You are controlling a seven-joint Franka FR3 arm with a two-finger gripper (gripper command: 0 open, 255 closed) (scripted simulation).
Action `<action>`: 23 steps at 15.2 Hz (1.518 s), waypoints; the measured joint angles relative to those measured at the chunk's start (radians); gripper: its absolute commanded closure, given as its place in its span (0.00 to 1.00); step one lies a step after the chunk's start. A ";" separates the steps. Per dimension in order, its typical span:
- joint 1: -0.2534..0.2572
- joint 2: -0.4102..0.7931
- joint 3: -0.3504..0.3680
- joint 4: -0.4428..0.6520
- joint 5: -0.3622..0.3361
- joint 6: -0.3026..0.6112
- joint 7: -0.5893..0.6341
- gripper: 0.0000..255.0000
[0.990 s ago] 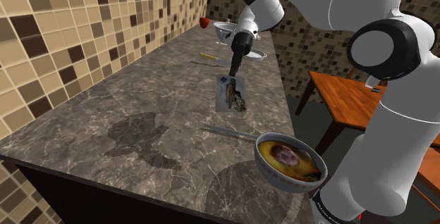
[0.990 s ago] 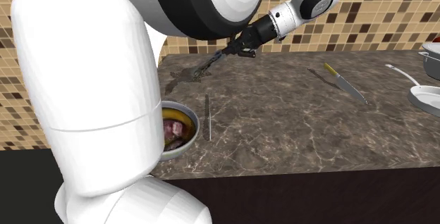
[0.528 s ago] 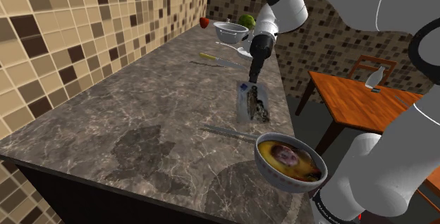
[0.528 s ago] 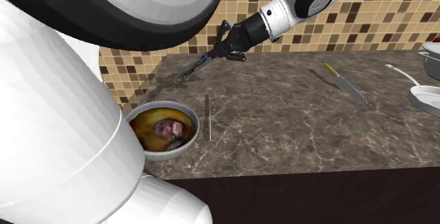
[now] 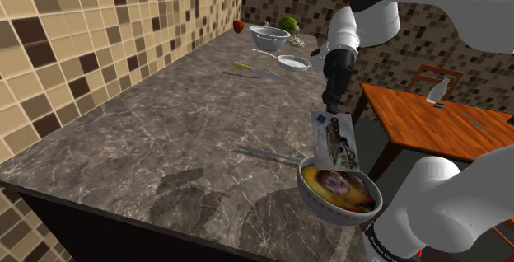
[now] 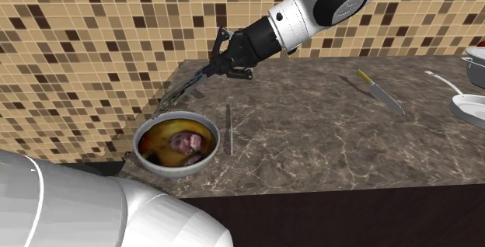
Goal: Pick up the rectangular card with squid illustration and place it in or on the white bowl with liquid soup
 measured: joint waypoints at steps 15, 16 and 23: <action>-0.048 -0.147 0.009 -0.234 -0.068 0.071 -0.056 1.00; -0.048 -0.143 0.008 -0.242 -0.070 0.081 -0.065 1.00; -0.052 -0.122 0.001 -0.306 -0.092 0.143 -0.124 1.00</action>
